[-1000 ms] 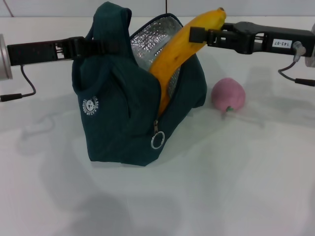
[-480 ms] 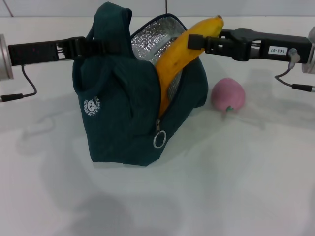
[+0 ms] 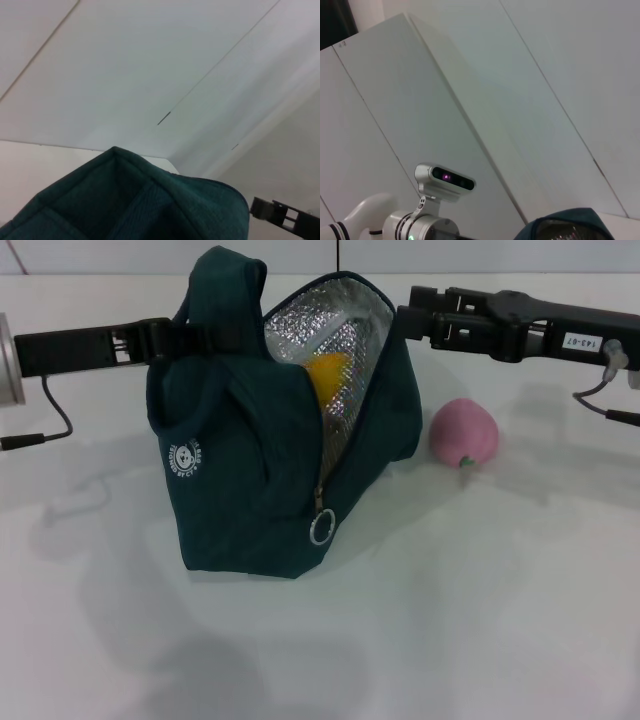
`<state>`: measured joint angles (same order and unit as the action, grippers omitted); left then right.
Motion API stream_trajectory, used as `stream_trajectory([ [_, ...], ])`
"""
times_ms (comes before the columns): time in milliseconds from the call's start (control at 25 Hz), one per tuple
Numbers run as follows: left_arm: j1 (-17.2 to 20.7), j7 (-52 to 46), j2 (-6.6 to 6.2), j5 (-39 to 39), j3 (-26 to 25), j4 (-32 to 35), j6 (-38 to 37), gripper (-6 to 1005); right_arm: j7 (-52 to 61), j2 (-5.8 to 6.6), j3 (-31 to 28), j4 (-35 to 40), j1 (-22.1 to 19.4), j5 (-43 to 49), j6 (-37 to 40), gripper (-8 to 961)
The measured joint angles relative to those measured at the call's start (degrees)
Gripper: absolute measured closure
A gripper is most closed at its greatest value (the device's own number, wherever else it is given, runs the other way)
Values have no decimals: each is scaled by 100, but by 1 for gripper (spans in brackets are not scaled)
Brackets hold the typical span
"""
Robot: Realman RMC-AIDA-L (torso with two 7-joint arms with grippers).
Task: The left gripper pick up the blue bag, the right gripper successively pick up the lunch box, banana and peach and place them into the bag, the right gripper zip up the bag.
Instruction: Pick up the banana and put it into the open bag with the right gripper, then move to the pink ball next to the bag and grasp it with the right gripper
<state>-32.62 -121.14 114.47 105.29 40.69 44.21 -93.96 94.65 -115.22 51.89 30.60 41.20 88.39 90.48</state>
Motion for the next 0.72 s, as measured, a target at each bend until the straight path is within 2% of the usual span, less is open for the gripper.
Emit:
stream_trajectory([
  [120,5,1,-5,0,0,0,0,960,19,11,-56,264,-112,-4,10,279],
  [240,17,2,-16,0,0,0,0,960,203,16,-71,845,-390,-4,-68,169],
  [320,20,2,-20,0,0,0,0,960,475,65,-52,1307,-642,37,-243,96],
  [520,19,3,-33,0,0,0,-1,961,725,322,-41,1748,-1028,538,-717,97],
  [640,19,2,-34,0,0,0,-4,962,1065,479,-37,1764,-1001,1167,-891,99],
  [720,18,3,-25,0,0,0,-5,962,1292,524,-17,1818,-884,1714,-986,102],
])
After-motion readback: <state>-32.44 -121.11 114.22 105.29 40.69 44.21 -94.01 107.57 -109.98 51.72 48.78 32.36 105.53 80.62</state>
